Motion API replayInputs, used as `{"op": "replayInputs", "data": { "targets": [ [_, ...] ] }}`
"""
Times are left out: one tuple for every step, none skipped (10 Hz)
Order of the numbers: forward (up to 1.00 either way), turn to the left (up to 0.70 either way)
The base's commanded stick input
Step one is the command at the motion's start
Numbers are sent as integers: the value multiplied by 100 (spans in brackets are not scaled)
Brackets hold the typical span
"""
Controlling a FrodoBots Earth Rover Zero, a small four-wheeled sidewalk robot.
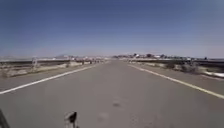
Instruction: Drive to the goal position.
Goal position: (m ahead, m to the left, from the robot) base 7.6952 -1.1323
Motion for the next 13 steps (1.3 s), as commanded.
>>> {"op": "replayInputs", "data": {
  "targets": [
    [100,0],
    [100,0],
    [100,0],
    [100,0],
    [100,0],
    [100,0],
    [100,0],
    [100,0],
    [100,0],
    [100,0],
    [100,0],
    [100,0],
    [100,0]
  ]
}}
